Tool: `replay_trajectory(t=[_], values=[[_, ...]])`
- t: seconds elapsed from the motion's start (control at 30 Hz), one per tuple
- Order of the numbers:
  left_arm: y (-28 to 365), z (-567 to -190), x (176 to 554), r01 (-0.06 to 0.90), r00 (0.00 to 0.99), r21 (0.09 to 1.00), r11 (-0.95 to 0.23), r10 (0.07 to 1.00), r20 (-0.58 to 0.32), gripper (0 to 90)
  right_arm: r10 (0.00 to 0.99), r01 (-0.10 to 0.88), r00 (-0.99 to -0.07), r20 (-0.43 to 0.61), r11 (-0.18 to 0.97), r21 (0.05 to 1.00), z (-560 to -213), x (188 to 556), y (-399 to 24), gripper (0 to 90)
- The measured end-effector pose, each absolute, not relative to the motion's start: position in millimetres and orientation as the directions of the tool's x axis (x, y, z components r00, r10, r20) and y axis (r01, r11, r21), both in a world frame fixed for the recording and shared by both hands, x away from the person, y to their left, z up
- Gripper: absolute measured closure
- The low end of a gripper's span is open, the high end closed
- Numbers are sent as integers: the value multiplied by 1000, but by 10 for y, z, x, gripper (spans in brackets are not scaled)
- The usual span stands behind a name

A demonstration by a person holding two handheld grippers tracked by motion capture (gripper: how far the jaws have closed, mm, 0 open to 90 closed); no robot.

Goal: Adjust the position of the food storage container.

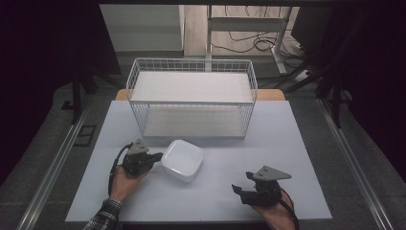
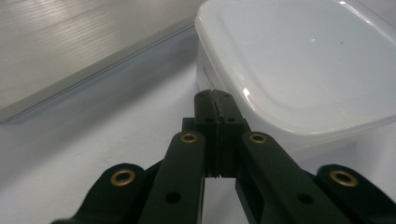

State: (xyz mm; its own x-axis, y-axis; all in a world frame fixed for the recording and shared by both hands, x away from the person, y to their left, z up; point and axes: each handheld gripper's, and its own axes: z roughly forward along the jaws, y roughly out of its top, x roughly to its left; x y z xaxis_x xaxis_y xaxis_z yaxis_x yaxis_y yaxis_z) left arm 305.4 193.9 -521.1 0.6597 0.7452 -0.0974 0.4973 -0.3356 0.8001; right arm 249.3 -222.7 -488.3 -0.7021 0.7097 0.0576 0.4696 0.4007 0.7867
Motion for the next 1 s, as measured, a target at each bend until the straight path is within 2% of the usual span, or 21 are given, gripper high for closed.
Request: replay_trajectory(t=[0.4,0.43,0.53,0.63,0.77,0.97,1.0], values=[[1723,-5171,2887,478,704,796,-372,704,-94,897,699,470,-714,45,430,771,-4879,2692,-2128,429],[1705,-5169,2875,476,709,796,-373,698,-97,898,696,471,-717,47,432,769,-4882,2740,-2103,467],[1637,-5159,2835,470,722,794,-386,685,-95,898,692,468,-720,47,435,769,-4885,2783,-2070,500],[1550,-5145,2798,457,744,792,-405,662,-90,897,679,469,-732,50,450,760,-4904,2868,-1999,587],[1507,-5134,2788,449,751,788,-422,655,-78,897,673,471,-738,50,461,752,-4929,2928,-1936,647],[1541,-5142,2983,472,701,790,-392,710,-67,897,662,469,-748,50,473,746,-4958,3104,-1844,888],[1537,-5152,3036,473,693,788,-394,718,-58,897,665,472,-745,52,469,747,-4962,3147,-1819,892]])
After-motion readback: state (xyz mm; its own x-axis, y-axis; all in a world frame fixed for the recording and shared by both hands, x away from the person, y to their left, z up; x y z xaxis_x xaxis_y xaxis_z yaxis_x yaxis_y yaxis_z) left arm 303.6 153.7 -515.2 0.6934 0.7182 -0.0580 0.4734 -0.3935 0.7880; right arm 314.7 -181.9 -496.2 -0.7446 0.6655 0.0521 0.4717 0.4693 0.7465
